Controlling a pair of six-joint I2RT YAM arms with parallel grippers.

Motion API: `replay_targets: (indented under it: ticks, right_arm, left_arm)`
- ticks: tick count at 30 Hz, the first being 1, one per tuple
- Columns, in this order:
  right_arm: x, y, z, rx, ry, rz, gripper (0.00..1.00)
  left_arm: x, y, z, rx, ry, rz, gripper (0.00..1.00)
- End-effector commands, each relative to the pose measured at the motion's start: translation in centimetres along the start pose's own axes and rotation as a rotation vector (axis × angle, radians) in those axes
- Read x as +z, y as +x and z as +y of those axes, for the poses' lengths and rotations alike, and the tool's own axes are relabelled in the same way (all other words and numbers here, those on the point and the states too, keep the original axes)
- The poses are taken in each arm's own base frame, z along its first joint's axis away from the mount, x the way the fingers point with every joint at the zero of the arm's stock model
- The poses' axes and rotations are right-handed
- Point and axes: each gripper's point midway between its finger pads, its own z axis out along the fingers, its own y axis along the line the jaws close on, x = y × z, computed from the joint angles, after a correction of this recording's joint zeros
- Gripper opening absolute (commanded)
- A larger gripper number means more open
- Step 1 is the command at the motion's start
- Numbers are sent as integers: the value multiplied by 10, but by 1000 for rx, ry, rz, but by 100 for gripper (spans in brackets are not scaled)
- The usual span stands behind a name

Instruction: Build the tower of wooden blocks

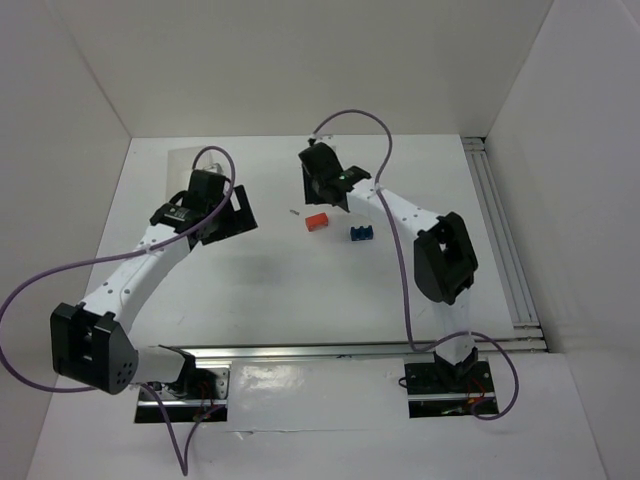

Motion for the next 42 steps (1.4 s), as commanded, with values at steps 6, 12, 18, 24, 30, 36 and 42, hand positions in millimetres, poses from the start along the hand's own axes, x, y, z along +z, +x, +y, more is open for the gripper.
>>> replay_targets:
  ticks: [6, 12, 18, 24, 30, 36, 42]
  right_arm:
    - [27, 19, 28, -177, -53, 100, 38]
    - [33, 28, 32, -205, -107, 141, 38]
    - [40, 38, 33, -211, -130, 172, 39]
    - [46, 50, 27, -219, -112, 199, 40]
    - [49, 59, 25, -224, -105, 217, 41]
    - [53, 67, 25, -228, -108, 237, 42]
    - [54, 74, 20, -233, -94, 251, 44]
  left_arm:
    - [-10, -4, 9, 2, 19, -6, 97]
    - [-9, 2, 13, 12, 14, 3, 97]
    - [-6, 3, 15, 16, 12, 14, 97]
    - [-3, 9, 16, 27, 19, 40, 99]
    - [-1, 13, 18, 27, 14, 48, 99]
    - [0, 16, 19, 28, 9, 55, 99]
    - [0, 14, 18, 27, 14, 48, 99]
